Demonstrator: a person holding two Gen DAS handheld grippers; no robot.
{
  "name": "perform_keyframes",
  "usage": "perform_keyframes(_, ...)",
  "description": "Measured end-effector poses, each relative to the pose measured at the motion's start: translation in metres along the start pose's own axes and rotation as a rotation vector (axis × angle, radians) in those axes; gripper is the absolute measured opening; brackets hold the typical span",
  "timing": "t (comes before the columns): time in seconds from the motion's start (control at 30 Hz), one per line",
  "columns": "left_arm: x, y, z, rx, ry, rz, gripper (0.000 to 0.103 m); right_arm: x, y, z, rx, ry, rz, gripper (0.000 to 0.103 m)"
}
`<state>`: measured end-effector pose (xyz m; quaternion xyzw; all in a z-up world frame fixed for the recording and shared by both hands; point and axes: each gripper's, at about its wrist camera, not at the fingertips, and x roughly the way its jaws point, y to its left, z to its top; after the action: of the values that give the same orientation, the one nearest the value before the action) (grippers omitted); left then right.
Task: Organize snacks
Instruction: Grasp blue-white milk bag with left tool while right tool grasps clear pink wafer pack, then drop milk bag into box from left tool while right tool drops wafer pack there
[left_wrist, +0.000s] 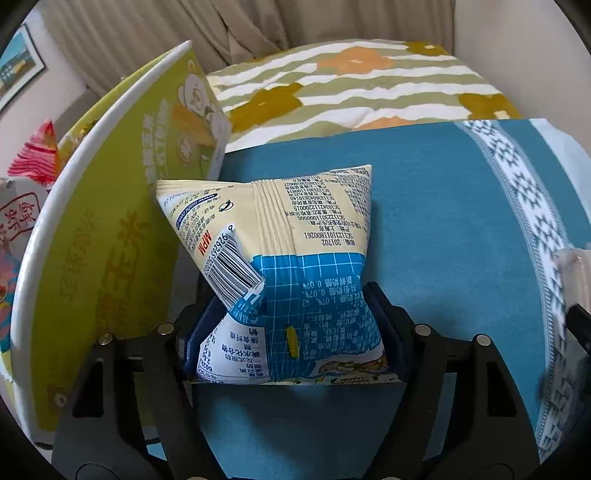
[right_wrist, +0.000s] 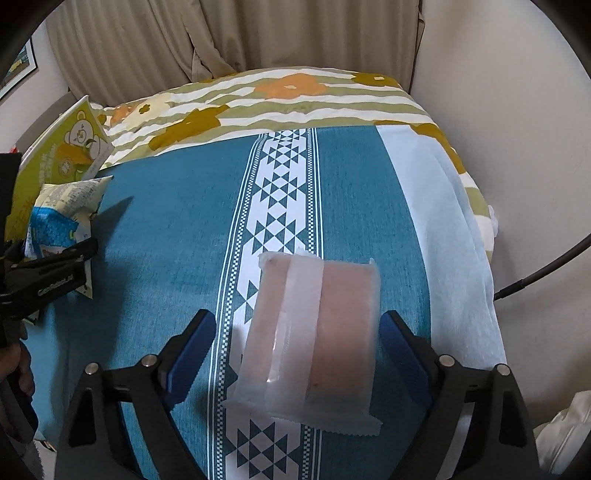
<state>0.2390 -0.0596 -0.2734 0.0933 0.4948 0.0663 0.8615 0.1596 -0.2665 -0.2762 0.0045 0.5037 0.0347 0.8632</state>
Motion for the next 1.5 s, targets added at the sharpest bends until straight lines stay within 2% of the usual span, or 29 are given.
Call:
perform_keyframes(0.2, -0.016, -0.007, -0.006, 0.015, -0.030, -0.060, 0.071, 0.006, -0.002, 0.002, 0.019, 0.017, -0.017, 0.077)
perform_keyframes(0.37, -0.033, -0.009, -0.007, 0.011, -0.055, -0.112, 0.071, 0.011, -0.003, 0.001, 0.017, 0.030, -0.045, 0.061)
perform_keyframes(0.57, -0.063, -0.007, -0.002, -0.004, -0.100, -0.176, 0.071, -0.002, -0.003, 0.003, 0.035, 0.010, -0.027, 0.059)
perform_keyframes(0.8, -0.119, 0.020, 0.012, -0.048, -0.175, -0.243, 0.071, -0.050, 0.014, 0.020, 0.020, -0.072, -0.002, 0.059)
perform_keyframes(0.93, -0.156, 0.054, 0.021, -0.092, -0.218, -0.263, 0.071, -0.085, 0.031, 0.038, 0.008, -0.126, 0.035, 0.059)
perform_keyframes(1.13, -0.196, 0.128, 0.032, -0.143, -0.274, -0.230, 0.071, -0.137, 0.079, 0.069, -0.053, -0.215, 0.129, 0.059)
perform_keyframes(1.3, -0.203, 0.198, 0.043, -0.172, -0.278, -0.185, 0.071, -0.163, 0.133, 0.098, -0.089, -0.263, 0.231, 0.059)
perform_keyframes(1.5, -0.191, 0.272, 0.048, -0.199, -0.264, -0.147, 0.071, -0.163, 0.201, 0.124, -0.117, -0.267, 0.321, 0.059)
